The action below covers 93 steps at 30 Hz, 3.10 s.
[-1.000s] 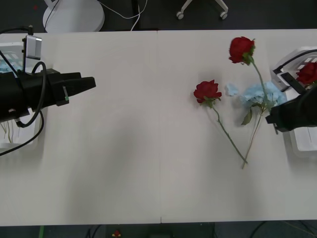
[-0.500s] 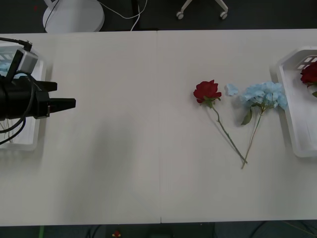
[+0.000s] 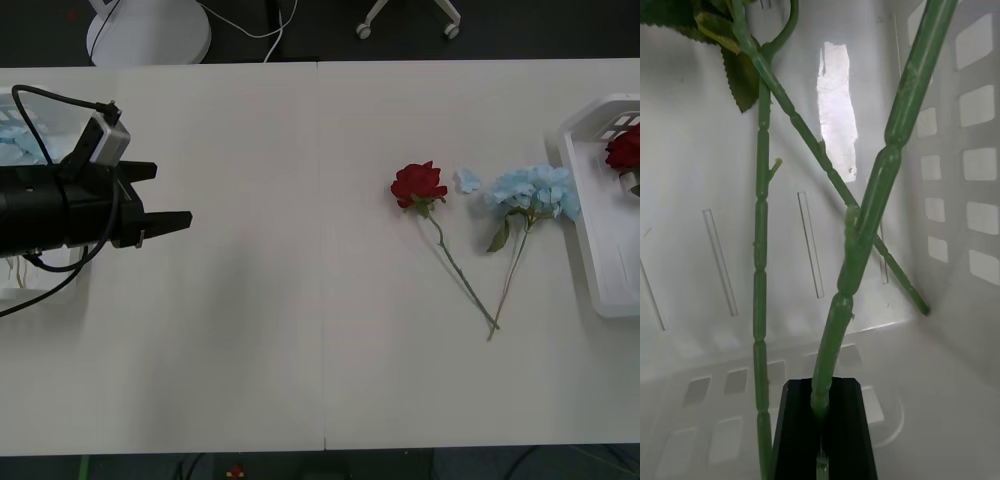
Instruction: Put the red flowers into the right box and the blue flowers into the left box
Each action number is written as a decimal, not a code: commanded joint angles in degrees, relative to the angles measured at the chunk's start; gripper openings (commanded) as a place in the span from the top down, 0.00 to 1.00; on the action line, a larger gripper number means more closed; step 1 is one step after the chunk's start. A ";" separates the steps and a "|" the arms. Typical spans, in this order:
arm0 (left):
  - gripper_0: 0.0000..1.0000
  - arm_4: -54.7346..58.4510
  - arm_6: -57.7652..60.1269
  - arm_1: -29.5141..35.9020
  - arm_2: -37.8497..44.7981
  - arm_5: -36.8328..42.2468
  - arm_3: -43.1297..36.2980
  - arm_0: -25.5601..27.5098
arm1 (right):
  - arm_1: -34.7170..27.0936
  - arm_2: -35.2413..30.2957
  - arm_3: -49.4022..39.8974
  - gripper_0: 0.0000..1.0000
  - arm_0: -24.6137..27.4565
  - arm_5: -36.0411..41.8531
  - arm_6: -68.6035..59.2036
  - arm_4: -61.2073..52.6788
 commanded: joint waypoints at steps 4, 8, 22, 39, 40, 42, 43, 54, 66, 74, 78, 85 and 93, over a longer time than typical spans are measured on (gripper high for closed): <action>0.00 2.27 -0.55 2.20 -5.37 -5.28 -1.87 -0.21 | 2.17 2.19 1.72 0.65 0.04 -3.59 0.38 1.62; 0.00 2.62 -0.55 2.20 -6.08 -5.28 -1.87 -0.39 | 2.17 2.19 1.72 0.32 -0.31 -3.59 0.73 1.80; 0.00 4.47 0.07 1.15 -9.42 -7.30 -1.43 -0.83 | 1.03 -1.15 -5.22 0.00 -7.87 9.59 -5.42 -5.32; 0.00 4.73 0.33 1.06 -9.51 -7.30 -1.17 -0.83 | 2.87 21.62 -20.08 0.00 -14.20 -3.50 -35.74 -1.54; 0.00 4.73 0.25 1.06 -9.51 -7.30 -1.17 -0.83 | 3.66 22.76 -20.08 0.00 -14.90 -3.50 -36.97 0.39; 0.00 4.73 0.33 1.06 -9.51 -7.30 -1.26 -0.83 | 4.72 24.25 -20.08 0.00 -15.69 -3.50 -38.47 2.76; 0.00 4.73 0.33 1.06 -9.42 -7.30 -1.26 -0.83 | 4.98 24.69 -20.08 0.00 -15.87 -3.50 -38.82 3.47; 0.00 5.08 0.33 1.06 -9.42 -7.30 -1.26 -0.83 | 13.16 27.33 -17.27 0.00 -16.40 -3.42 -40.58 15.68; 0.00 5.26 0.86 1.06 -9.42 -7.39 -0.90 -0.83 | 17.73 27.42 -16.21 0.00 -16.40 -2.01 -40.49 19.73; 0.00 5.26 1.04 1.06 -9.42 -7.65 -0.64 -0.83 | 18.87 27.68 -15.51 0.16 -16.40 -2.54 -40.23 20.43; 0.00 5.26 1.04 1.06 -9.51 -7.74 -0.46 -0.83 | 18.96 27.77 -15.42 0.67 -16.48 -2.63 -40.40 20.17; 0.00 5.34 1.21 1.06 -9.51 -8.00 -0.38 -0.83 | 18.96 27.77 -14.45 1.00 -16.48 -3.50 -40.05 19.37; 0.00 5.34 1.48 1.06 -9.42 -8.00 -0.38 -0.83 | 18.69 27.68 -13.40 1.00 -16.75 -4.73 -39.44 19.46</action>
